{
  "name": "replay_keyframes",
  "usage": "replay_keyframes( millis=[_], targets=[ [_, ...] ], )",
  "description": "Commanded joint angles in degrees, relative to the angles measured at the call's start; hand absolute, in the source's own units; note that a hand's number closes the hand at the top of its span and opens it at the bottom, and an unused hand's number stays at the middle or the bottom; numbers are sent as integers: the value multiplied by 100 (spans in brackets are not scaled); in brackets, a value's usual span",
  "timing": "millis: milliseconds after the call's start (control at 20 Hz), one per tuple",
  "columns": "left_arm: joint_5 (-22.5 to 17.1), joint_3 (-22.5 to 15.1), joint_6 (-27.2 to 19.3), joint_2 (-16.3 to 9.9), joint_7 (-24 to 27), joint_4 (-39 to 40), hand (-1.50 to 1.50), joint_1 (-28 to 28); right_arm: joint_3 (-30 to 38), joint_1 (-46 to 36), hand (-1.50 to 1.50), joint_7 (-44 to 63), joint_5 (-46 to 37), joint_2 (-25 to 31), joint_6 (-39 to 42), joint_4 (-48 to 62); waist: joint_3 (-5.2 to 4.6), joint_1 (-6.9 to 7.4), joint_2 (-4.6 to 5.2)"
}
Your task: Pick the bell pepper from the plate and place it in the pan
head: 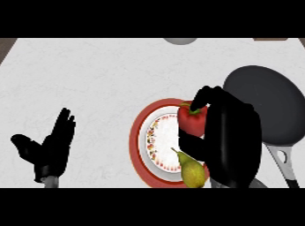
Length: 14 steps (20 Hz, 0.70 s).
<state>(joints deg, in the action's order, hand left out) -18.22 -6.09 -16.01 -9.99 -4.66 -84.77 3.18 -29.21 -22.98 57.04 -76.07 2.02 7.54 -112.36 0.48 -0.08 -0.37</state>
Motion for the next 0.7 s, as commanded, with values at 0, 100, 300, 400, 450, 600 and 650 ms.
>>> replay_keyframes(
  millis=[0, 100, 300, 400, 450, 600, 650],
  targets=[
    [158, -201, -56, 200, 47, 98, 0, 355, 718, 16, 150, -246, 365, 9, -207, 70, -47, 28, 40],
    [164, -154, -296, 208, -393, -131, 0, -19, 1156, 138, 150, -833, 442, 412, -876, 561, -43, 27, 47],
    [-165, 213, 357, -90, 16, 156, 0, 318, 1978, -160, 150, -1257, 735, 878, -836, 1022, -48, 46, 51],
    [-18, 88, 254, 68, 80, 388, 0, 164, 2594, -334, 150, -1735, 1187, 1233, -1033, 1483, -46, 42, 69],
    [207, -205, 9, 219, -26, -20, 0, 390, 2484, -240, 150, -1969, 1053, 1161, -1481, 1994, -43, 85, 63],
    [177, -87, -60, 245, -233, 233, 0, -109, 2828, -211, 150, -2556, 1200, 1426, -1980, 2886, -42, 59, 78],
    [135, -39, 176, 129, -34, 305, 0, 33, 2983, -505, 150, -2650, 1169, 1292, -2461, 3523, -42, 133, 98]
  ],
)
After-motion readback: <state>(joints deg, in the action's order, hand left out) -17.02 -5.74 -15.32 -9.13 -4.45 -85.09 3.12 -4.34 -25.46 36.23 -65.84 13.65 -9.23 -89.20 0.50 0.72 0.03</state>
